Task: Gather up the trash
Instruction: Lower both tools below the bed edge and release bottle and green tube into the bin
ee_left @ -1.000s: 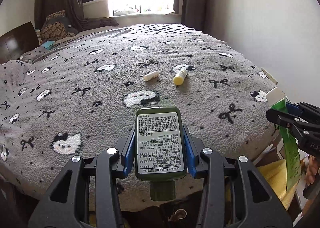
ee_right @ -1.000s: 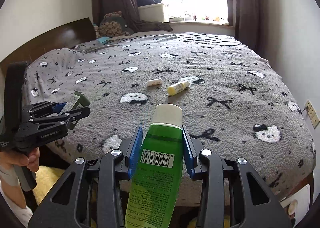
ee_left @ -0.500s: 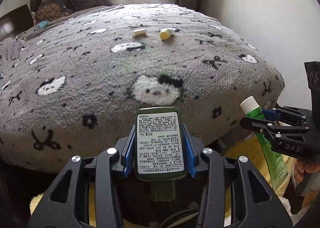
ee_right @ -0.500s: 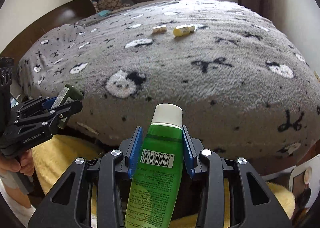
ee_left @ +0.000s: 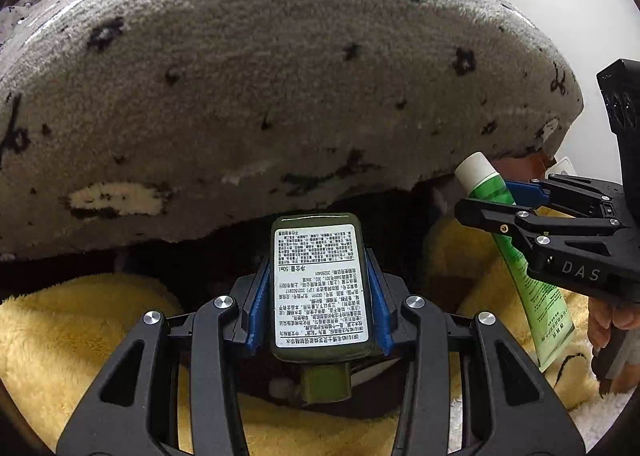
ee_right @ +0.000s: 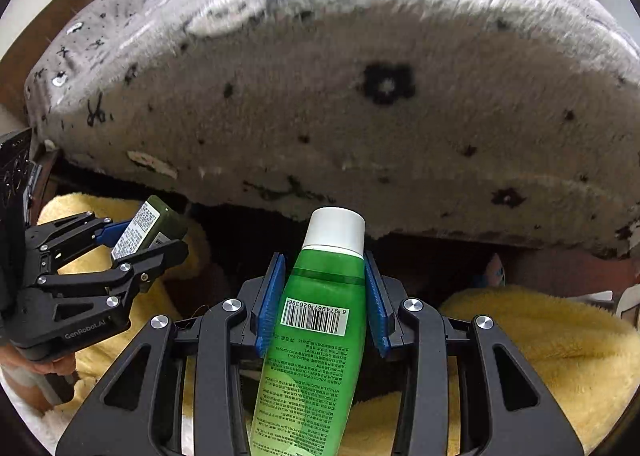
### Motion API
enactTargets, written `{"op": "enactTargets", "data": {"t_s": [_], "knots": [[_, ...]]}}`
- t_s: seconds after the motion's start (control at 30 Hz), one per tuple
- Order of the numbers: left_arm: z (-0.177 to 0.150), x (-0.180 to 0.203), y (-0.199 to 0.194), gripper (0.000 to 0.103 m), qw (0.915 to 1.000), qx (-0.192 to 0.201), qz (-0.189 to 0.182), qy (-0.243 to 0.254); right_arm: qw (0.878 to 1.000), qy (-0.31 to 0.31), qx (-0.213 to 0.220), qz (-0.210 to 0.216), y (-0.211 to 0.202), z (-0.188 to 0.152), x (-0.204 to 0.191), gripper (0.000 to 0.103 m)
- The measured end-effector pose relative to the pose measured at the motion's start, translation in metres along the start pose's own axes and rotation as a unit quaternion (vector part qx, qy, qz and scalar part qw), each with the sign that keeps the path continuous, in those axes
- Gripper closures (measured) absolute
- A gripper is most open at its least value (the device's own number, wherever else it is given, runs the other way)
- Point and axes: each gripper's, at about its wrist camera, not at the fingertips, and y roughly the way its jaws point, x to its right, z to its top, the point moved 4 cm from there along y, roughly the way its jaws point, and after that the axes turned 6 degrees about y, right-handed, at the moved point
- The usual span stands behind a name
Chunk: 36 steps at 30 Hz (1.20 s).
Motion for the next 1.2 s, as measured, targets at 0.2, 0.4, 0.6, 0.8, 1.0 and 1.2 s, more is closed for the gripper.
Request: {"op": "enactTargets", "data": {"t_s": [0.2, 0.4, 0.6, 0.8, 1.0, 1.2], "knots": [[-0.013, -0.002, 0.033, 0.063, 0.999, -0.042, -0.017, -0.005, 0.999, 0.01, -0.033, -0.008, 0.024, -0.007, 0.003, 0.064], [-0.022, -0.002, 0.064, 0.063, 0.9954, -0.086, -0.04, -0.012, 0.998, 0.03, -0.064, 0.002, 0.051, -0.008, 0.007, 0.064], [-0.02, 0.003, 0.081, 0.063, 0.992, -0.111, -0.06, -0.005, 0.996, 0.037, -0.079, 0.007, 0.07, -0.002, 0.011, 0.063], [-0.019, -0.003, 0.085, 0.044, 0.992, -0.11, -0.059, -0.013, 0.996, 0.041, -0.083, 0.005, 0.08, 0.003, 0.009, 0.061], [-0.016, -0.007, 0.075, 0.041, 0.9938, -0.1, -0.046, -0.015, 0.996, 0.057, -0.063, 0.005, 0.069, 0.011, 0.015, 0.052], [-0.004, -0.006, 0.048, 0.034, 0.9974, -0.067, -0.025, -0.002, 0.998, 0.062, -0.028, -0.001, 0.046, 0.02, 0.021, 0.04]]}}
